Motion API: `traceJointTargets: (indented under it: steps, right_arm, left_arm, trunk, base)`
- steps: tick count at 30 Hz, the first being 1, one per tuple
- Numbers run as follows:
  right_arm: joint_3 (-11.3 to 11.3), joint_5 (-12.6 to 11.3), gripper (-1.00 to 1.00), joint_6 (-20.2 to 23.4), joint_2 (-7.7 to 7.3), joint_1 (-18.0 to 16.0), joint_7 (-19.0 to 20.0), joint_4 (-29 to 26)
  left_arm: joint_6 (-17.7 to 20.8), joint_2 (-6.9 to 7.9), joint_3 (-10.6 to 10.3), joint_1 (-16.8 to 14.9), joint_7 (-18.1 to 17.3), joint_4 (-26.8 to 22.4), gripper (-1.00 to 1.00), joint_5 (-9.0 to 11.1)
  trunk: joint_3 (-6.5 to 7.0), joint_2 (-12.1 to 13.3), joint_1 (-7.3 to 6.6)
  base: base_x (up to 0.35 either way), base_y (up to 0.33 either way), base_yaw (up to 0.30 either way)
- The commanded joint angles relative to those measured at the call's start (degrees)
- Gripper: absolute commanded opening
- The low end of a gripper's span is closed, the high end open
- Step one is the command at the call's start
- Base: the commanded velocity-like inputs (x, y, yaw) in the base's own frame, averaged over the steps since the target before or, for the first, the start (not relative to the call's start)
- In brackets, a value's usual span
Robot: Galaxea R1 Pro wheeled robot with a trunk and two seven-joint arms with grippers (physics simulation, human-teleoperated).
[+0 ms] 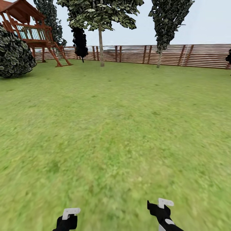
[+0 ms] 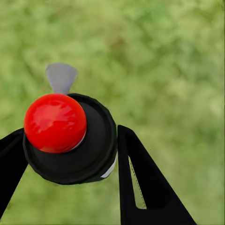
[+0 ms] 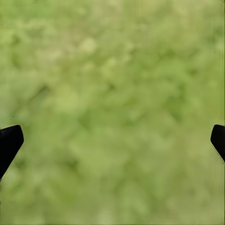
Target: In the garden, pick up the pesticide atomizer on the floor and spray pesticide onto both trees until each tree trunk is fully covered.
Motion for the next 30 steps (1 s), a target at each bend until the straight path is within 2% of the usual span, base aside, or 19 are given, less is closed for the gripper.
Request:
traceJointTargets:
  steps: [1, 9, 17, 23, 30]
  right_arm:
    - [0.0, 0.0, 1.00, -0.1, 0.00, 0.0, 0.0, 0.0]
    - [0.1, 0.0, 1.00, -0.1, 0.00, 0.0, 0.0, 0.0]
    - [0.1, 0.0, 1.00, -0.1, 0.00, 0.0, 0.0, 0.0]
    - [0.0, 0.0, 1.00, -0.1, 0.00, 0.0, -0.1, 0.0]
    - [0.1, 0.0, 1.00, -0.1, 0.00, 0.0, 0.0, 0.0]
  left_arm:
    - [0.0, 0.00, 0.0, 0.0, 0.0, 0.0, -1.00, 0.0]
    - [-0.1, 0.00, 0.0, 0.0, 0.0, 0.0, -1.00, 0.0]
    - [-0.1, 0.00, 0.0, 0.0, 0.0, 0.0, -1.00, 0.0]
    - [-0.1, 0.05, 0.0, 0.0, 0.0, 0.0, -1.00, 0.0]
    - [-0.1, 0.05, 0.0, 0.0, 0.0, 0.0, -1.00, 0.0]
  trunk:
    - [0.01, 0.0, 0.00]
    - [0.65, 0.0, 0.00]
    - [0.97, 0.0, 0.00]
    - [0.98, 0.0, 0.00]
    - [1.19, 0.0, 0.00]
  base:
    - [0.341, 0.000, 0.000]
    - [0.341, 0.000, 0.026]
    - [0.341, 0.000, 0.221]
    - [0.341, 0.000, 0.046]
    - [0.341, 0.000, 0.217]
